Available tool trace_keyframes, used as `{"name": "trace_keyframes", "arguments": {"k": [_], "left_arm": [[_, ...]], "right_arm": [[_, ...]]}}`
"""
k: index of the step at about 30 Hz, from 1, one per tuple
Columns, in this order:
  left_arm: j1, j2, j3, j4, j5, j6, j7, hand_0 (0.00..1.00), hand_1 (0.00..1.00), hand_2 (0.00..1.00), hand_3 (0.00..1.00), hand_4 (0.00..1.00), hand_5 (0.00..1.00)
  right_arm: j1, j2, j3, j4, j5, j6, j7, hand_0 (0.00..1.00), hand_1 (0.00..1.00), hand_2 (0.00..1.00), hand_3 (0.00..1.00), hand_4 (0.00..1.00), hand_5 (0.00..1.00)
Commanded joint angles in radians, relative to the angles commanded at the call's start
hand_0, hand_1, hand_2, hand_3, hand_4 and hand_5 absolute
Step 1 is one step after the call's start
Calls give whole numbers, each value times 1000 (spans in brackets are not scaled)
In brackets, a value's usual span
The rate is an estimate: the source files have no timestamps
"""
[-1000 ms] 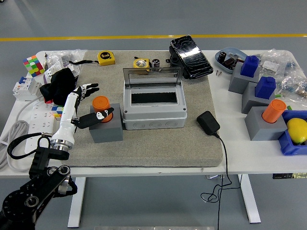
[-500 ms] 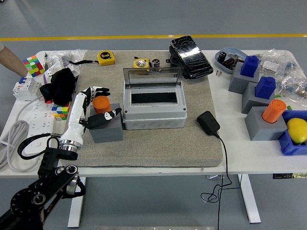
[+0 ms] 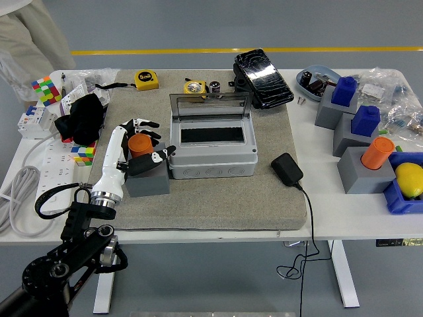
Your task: Fetch the battery,place it into the box,close the lid of the box
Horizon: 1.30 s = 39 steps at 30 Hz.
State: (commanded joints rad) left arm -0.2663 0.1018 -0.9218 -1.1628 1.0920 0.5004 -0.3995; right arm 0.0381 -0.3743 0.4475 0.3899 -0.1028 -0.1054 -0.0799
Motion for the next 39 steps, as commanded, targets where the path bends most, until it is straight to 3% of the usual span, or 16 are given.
{"name": "trace_keyframes", "arguments": {"k": [2,3,8,9,18,23,30,35,38,39], "left_arm": [[-7,0,3,8,-13,-1,-4,262,338,350,412,979,2],[-10,0,4,12,-18,-1,-7,206,215,257,346,924,2],[-12,-8,-8,18,-35,5,-25,206,215,257,346,924,2],[-13,-9,-9,18,-36,6,-28,178,154,187,234,858,2],[-26,-7,-12,4,-28,4,-34,176,139,163,213,847,2],[-28,1,-9,-31,12,-1,-11,173,136,159,210,852,2],[-86,49,17,-120,150,-22,95,172,134,157,210,851,2],[-202,94,113,-149,290,-21,221,172,135,164,215,849,2],[-285,103,190,-144,392,-41,332,172,135,164,215,849,2],[-314,103,218,-139,436,-56,377,175,141,168,227,901,2]], "right_arm": [[0,0,-1,0,0,0,0,625,646,665,570,979,538],[1,0,-2,0,0,0,0,625,646,665,570,979,538],[1,0,0,0,1,0,0,625,646,665,570,979,538],[1,-1,0,0,1,0,0,625,646,665,570,979,538],[1,-1,1,1,0,-1,1,625,646,665,570,980,539],[0,0,2,1,0,-1,1,625,646,665,570,980,540],[1,-3,4,0,1,-1,1,624,646,665,569,980,539],[2,-4,6,0,1,-1,1,625,645,665,570,980,539],[3,-3,4,0,1,-1,1,625,645,665,570,980,539],[4,-3,3,1,1,-2,2,624,645,665,570,979,538]]}}
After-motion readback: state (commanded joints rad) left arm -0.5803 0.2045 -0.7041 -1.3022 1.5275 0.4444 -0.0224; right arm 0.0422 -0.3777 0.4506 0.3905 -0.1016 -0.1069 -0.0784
